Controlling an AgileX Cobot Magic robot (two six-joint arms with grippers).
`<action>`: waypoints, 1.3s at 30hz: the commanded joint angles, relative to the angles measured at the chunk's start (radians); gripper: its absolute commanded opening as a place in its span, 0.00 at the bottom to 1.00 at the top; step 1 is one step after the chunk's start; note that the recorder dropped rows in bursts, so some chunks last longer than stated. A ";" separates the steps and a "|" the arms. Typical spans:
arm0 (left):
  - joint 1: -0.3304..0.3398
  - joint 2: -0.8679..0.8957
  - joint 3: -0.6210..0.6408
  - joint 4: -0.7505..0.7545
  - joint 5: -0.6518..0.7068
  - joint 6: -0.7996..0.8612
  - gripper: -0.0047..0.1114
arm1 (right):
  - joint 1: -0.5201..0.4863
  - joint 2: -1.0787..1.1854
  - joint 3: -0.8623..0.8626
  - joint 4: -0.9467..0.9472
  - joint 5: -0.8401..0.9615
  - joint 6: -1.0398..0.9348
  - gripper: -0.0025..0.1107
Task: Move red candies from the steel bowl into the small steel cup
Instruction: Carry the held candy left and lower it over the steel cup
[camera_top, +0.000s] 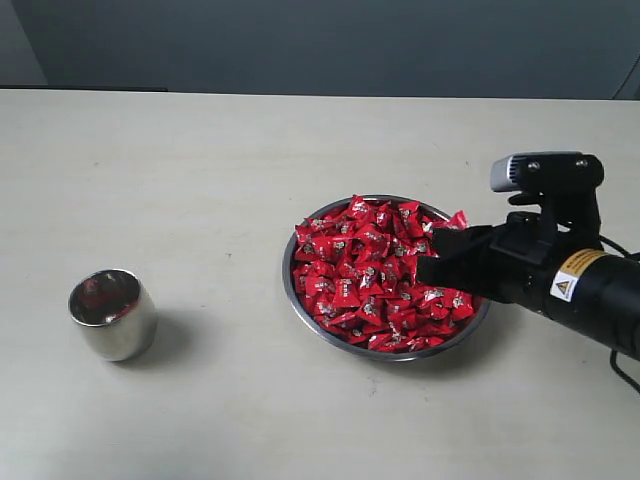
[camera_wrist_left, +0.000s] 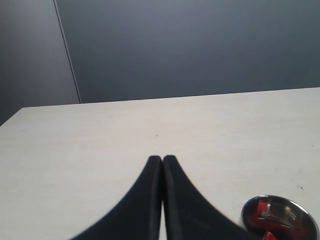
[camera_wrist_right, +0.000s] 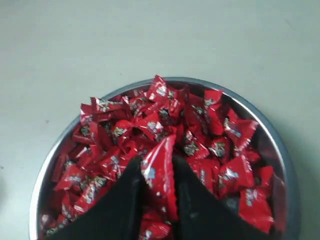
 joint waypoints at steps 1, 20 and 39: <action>0.001 -0.004 0.004 0.001 -0.004 -0.001 0.04 | 0.002 0.108 -0.009 -0.178 -0.199 0.193 0.02; 0.001 -0.004 0.004 0.001 -0.004 -0.001 0.04 | 0.120 0.413 -0.575 -0.997 -0.165 0.886 0.02; 0.001 -0.004 0.004 0.001 -0.007 -0.001 0.04 | 0.308 0.548 -0.812 -1.297 -0.117 1.222 0.02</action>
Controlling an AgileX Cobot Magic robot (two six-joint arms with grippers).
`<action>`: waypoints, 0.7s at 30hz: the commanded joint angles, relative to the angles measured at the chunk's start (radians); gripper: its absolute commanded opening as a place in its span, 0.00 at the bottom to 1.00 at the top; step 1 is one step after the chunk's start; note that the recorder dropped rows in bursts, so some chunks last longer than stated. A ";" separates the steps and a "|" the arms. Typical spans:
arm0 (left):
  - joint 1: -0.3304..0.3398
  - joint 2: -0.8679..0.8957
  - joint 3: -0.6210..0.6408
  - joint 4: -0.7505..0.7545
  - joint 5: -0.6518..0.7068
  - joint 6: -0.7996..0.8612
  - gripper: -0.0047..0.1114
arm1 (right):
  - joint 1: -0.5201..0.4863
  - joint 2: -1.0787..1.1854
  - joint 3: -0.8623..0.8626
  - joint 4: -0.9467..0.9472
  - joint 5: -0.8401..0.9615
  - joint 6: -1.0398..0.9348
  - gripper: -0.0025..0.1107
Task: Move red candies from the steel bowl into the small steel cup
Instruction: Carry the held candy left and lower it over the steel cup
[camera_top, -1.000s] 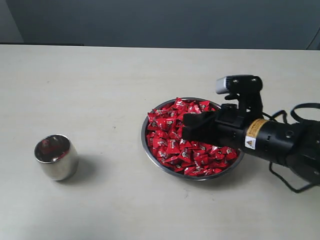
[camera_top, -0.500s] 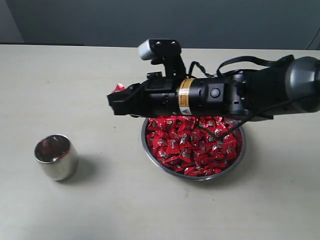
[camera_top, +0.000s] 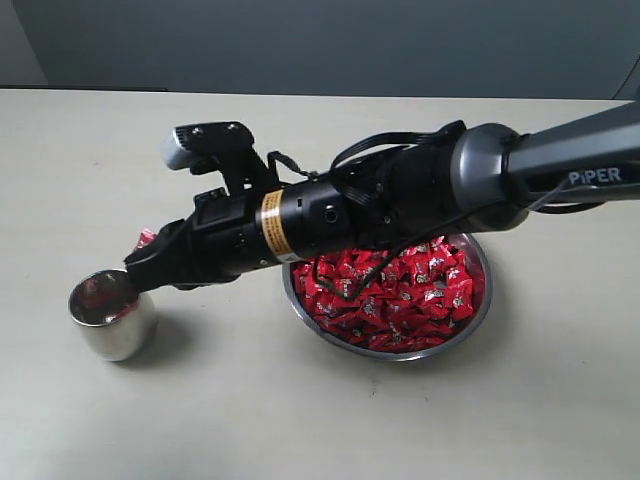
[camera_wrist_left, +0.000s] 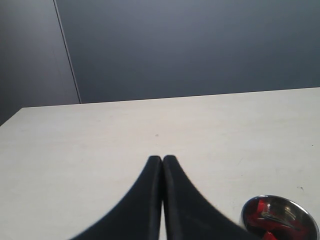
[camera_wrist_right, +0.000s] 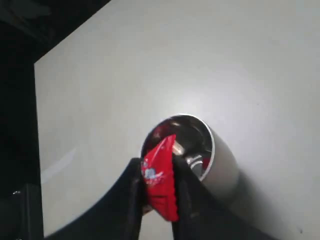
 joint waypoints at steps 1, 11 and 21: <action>0.001 -0.004 0.004 0.001 -0.007 -0.001 0.04 | 0.030 0.010 -0.049 -0.015 0.015 0.026 0.02; 0.001 -0.004 0.004 0.001 -0.007 -0.001 0.04 | 0.032 0.092 -0.176 -0.202 0.002 0.204 0.02; 0.001 -0.004 0.004 0.001 -0.007 -0.001 0.04 | 0.032 0.160 -0.257 -0.288 -0.010 0.322 0.02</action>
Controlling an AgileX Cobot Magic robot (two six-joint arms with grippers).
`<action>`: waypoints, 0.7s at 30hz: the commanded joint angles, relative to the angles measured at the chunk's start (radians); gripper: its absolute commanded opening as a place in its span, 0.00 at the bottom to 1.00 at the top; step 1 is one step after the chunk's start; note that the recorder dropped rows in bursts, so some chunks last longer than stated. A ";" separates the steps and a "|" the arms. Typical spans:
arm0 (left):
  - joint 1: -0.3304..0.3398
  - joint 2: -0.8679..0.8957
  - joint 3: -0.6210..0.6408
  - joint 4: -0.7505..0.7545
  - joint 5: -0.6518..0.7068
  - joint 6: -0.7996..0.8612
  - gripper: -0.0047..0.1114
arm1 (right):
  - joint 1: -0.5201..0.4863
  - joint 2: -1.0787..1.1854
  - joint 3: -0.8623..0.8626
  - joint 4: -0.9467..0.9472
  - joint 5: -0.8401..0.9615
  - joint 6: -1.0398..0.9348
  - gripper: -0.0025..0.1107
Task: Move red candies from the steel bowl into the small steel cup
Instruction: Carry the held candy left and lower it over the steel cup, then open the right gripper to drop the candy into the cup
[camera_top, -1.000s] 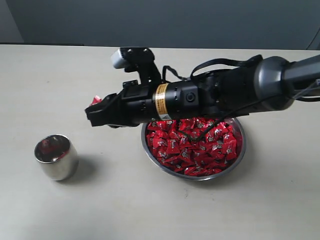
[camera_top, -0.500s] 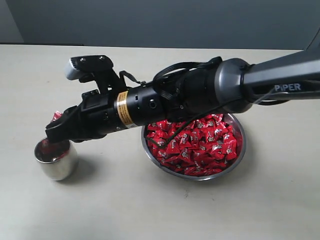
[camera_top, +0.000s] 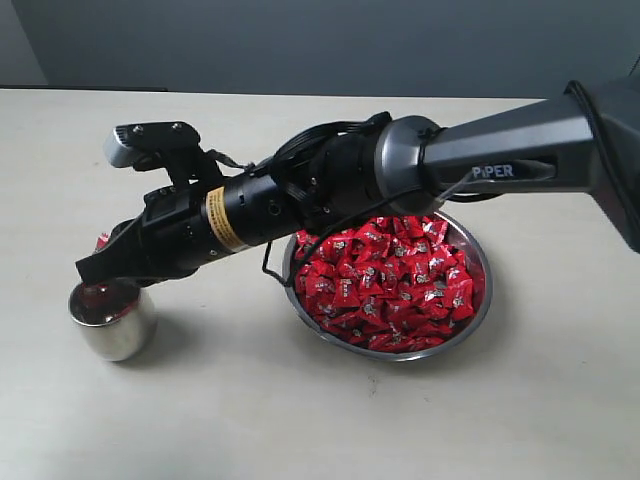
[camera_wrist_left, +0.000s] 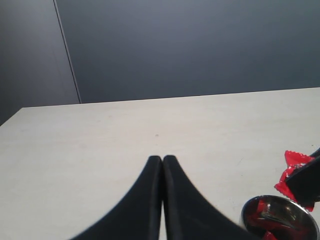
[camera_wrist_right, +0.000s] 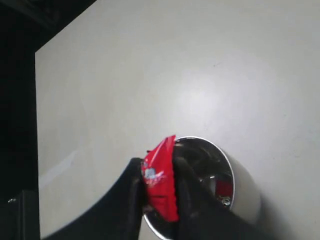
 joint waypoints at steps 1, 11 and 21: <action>0.001 -0.004 0.004 0.001 -0.007 -0.001 0.04 | 0.002 0.018 -0.033 -0.052 -0.011 0.052 0.02; 0.001 -0.004 0.004 0.001 -0.004 -0.001 0.04 | 0.002 0.027 -0.049 -0.066 0.004 0.056 0.02; 0.001 -0.004 0.004 0.001 -0.006 -0.001 0.04 | 0.021 0.028 -0.049 -0.066 0.037 0.057 0.02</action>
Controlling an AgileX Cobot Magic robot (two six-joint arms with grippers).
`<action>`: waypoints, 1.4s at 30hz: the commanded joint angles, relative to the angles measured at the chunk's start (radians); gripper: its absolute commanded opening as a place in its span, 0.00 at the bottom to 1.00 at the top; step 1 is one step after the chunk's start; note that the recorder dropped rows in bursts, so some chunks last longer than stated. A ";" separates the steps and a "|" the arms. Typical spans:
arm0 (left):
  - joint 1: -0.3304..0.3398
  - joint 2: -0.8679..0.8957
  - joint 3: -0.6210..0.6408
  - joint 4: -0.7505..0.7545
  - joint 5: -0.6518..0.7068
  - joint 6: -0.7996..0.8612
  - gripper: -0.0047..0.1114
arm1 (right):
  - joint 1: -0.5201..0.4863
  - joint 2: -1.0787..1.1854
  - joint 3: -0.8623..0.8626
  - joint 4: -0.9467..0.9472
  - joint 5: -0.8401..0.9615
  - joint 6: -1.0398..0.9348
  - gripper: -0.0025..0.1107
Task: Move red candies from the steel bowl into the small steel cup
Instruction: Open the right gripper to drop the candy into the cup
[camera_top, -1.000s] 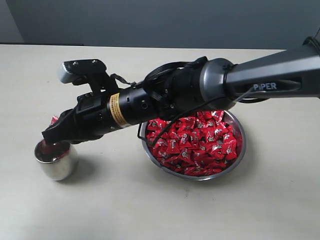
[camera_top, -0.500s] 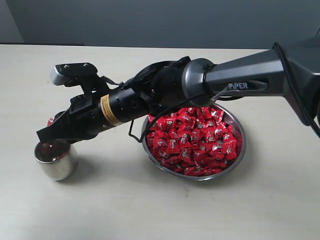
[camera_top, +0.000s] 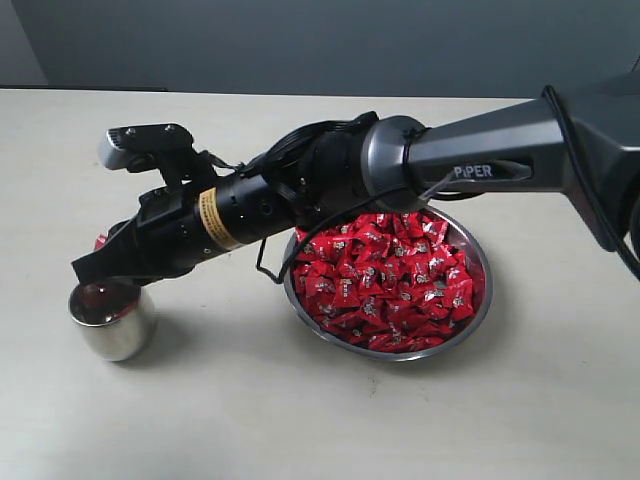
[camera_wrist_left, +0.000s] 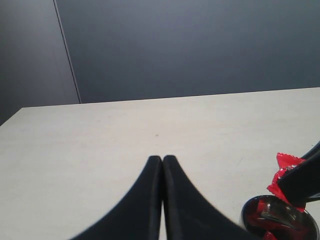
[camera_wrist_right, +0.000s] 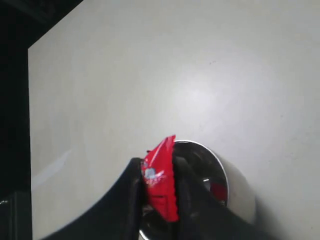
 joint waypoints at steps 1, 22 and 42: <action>0.001 -0.004 0.004 0.001 -0.006 -0.001 0.04 | 0.024 0.004 -0.006 -0.007 0.043 -0.001 0.02; 0.001 -0.004 0.004 0.001 -0.006 -0.001 0.04 | 0.038 0.033 -0.008 0.034 0.071 -0.010 0.02; 0.001 -0.004 0.004 0.001 -0.006 -0.001 0.04 | 0.036 0.009 -0.045 -0.025 0.062 -0.001 0.31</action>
